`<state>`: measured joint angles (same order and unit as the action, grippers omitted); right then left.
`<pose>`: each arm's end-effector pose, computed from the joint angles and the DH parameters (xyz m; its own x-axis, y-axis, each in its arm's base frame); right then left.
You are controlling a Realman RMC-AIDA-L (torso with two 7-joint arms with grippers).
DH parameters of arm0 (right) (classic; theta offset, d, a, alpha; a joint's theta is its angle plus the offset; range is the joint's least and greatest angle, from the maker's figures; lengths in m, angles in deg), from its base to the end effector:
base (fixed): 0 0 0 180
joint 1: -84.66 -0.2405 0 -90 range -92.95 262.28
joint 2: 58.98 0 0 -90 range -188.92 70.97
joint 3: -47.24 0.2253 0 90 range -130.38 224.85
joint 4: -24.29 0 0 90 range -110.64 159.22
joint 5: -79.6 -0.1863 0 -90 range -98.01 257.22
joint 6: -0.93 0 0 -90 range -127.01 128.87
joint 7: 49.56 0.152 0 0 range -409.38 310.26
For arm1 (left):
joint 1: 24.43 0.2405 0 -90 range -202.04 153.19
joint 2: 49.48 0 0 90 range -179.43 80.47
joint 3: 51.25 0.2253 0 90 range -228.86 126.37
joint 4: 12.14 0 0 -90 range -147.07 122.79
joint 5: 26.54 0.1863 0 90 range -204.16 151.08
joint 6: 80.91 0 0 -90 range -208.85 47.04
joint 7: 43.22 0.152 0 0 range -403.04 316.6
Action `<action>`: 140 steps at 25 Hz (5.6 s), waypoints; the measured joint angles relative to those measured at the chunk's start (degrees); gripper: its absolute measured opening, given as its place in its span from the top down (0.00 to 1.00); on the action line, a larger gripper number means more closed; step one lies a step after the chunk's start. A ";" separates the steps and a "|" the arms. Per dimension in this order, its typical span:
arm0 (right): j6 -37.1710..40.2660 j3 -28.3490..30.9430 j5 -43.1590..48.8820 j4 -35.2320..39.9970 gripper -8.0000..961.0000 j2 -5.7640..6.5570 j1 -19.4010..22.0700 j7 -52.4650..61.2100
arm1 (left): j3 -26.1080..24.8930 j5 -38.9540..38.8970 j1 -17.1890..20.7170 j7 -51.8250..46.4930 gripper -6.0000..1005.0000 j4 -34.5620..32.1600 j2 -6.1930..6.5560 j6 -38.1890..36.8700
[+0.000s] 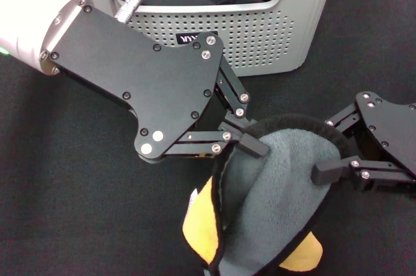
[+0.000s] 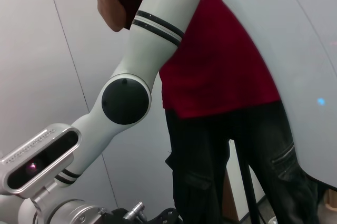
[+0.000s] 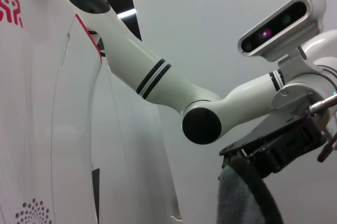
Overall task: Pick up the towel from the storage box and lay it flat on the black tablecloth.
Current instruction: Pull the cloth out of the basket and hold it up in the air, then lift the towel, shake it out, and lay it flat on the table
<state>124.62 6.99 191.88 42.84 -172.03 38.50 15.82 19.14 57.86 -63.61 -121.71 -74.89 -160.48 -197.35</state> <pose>0.1334 0.2557 0.0297 0.6923 -0.1418 -0.7076 0.1457 -0.9328 0.3295 -0.0737 0.2542 0.0604 0.7362 -0.3349 0.5880 -0.5078 -0.8478 0.1529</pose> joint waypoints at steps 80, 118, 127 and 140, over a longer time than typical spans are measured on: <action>-6.27 0.08 -17.28 22.94 0.98 0.65 -0.08 8.82 | -14.05 9.66 7.08 12.15 0.95 20.09 -8.70 16.76; -4.78 0.08 -28.44 23.79 0.98 5.07 6.65 11.72 | -16.60 8.10 8.42 13.94 0.96 24.17 -8.55 18.98; -5.95 -0.82 -27.95 23.21 0.98 4.53 5.31 12.08 | -16.99 7.54 7.94 15.86 0.95 28.71 -8.61 20.18; -11.05 -7.06 -27.83 23.05 0.98 4.44 3.28 13.33 | -16.92 5.13 7.10 18.20 0.91 35.52 -8.92 22.33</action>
<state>113.57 -0.08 164.05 65.89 -167.59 41.78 29.15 2.22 62.99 -56.50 -103.50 -39.37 -169.40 -175.02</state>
